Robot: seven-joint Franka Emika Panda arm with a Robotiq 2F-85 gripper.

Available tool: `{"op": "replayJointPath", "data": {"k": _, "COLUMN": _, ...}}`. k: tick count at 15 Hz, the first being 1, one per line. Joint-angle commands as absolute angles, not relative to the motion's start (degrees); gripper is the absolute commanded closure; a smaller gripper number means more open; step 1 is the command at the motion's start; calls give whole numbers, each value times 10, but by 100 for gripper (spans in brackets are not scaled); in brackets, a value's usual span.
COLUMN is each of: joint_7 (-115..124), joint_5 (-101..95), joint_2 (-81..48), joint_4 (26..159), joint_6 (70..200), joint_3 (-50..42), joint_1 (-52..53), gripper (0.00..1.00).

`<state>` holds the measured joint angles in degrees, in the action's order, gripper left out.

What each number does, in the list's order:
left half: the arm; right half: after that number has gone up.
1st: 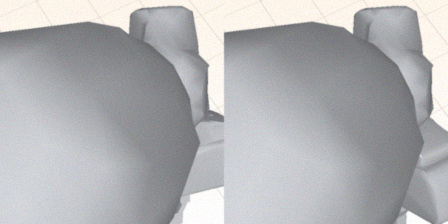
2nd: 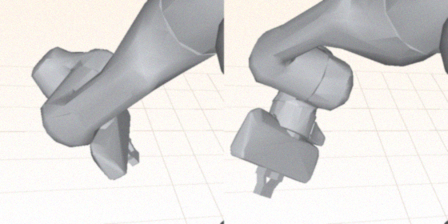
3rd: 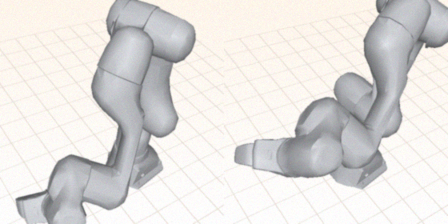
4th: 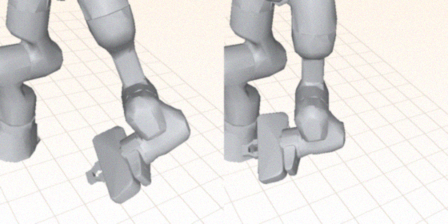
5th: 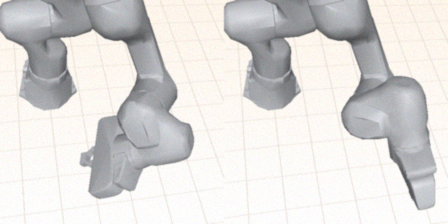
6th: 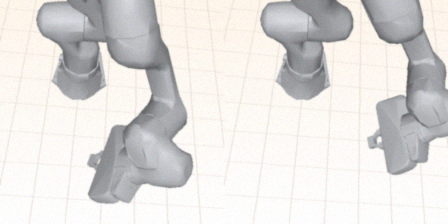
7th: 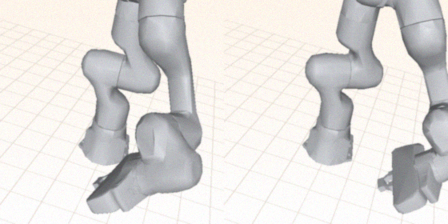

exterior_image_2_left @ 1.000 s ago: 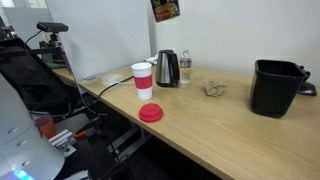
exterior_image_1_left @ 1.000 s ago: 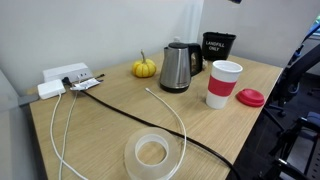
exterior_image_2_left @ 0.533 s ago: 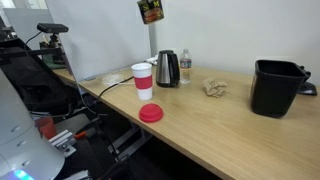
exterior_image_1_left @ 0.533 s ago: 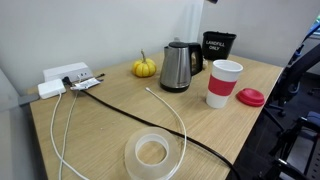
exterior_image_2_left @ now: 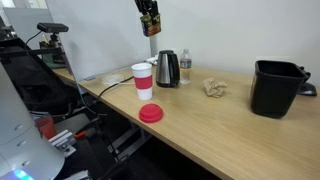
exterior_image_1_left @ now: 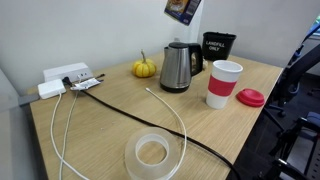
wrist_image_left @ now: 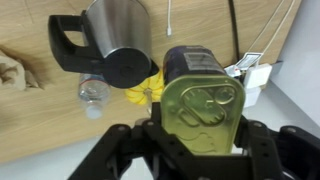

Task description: Move the can to the left

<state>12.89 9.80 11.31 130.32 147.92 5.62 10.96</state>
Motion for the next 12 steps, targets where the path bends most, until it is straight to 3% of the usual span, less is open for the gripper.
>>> {"op": "replayJointPath", "data": {"k": 1, "joint_7": 118, "joint_5": 112, "joint_2": 114, "joint_4": 1295, "joint_6": 1475, "joint_3": 71, "joint_1": 105, "gripper": 37}}
{"op": "replayJointPath", "data": {"k": 8, "joint_7": 106, "joint_5": 119, "joint_2": 113, "joint_4": 1288, "joint_6": 1471, "joint_3": 71, "joint_1": 108, "gripper": 37}}
{"op": "replayJointPath", "data": {"k": 9, "joint_7": 106, "joint_5": 119, "joint_2": 113, "joint_4": 1288, "joint_6": 1471, "joint_3": 71, "joint_1": 108, "gripper": 62}}
{"op": "replayJointPath", "data": {"k": 12, "joint_7": 80, "joint_5": 111, "joint_2": 104, "joint_4": 1283, "joint_6": 1460, "joint_3": 75, "joint_1": 114, "gripper": 62}}
